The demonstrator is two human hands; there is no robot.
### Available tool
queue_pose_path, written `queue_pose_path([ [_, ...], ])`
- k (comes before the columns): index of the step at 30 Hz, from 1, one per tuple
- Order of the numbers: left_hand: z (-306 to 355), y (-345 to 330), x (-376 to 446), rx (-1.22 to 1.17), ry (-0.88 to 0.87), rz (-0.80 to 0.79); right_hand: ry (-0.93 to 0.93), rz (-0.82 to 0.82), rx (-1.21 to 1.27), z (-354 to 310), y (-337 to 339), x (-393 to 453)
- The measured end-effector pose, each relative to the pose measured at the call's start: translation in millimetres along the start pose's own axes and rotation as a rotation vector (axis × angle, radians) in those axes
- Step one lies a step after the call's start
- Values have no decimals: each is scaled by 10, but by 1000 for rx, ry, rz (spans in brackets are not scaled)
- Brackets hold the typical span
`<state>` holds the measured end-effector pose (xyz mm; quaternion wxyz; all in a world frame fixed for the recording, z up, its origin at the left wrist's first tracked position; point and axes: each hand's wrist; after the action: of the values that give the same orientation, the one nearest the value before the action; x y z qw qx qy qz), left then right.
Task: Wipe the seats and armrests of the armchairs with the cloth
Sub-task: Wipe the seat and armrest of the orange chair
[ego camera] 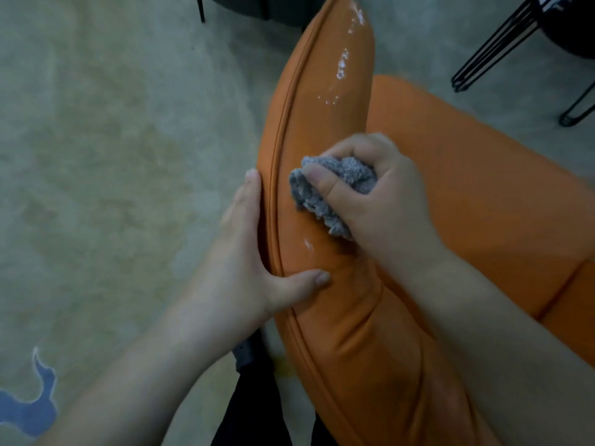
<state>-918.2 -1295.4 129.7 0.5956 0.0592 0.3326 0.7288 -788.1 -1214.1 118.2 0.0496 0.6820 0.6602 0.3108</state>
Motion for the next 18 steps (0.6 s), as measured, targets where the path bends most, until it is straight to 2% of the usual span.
queue_pose_path([
  [2,-57,35,-6,-19,7,-63,72,114,65,-81,-19,-187],
  [4,-92,78,10,-22,2,-85,136,-83,86,-109,68,-393],
  [5,-107,103,14,-19,3,-107,70,-214,81,5,153,-362],
  [6,-108,126,14,-9,7,-121,-21,-236,39,149,229,-332],
  [8,-108,150,11,12,-4,-135,-168,-125,1,348,373,-267],
  [10,-121,147,9,18,-20,-132,-192,-42,20,290,325,-252],
  [13,-136,139,14,11,-40,-112,-35,-181,12,121,169,-344],
  [15,-160,157,33,23,-45,-118,-20,-201,-2,174,167,-373],
  [18,-152,195,90,45,-53,-117,-240,-57,4,322,265,-307],
])
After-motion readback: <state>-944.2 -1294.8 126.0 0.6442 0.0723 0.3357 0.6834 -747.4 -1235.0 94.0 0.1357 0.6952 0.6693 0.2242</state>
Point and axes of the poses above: each hand's wrist, its own x-axis towards the middle knuckle, its own y-axis out of the back of the hand, z = x × y, and after that the axes turned 13 degrees about z, right-handed
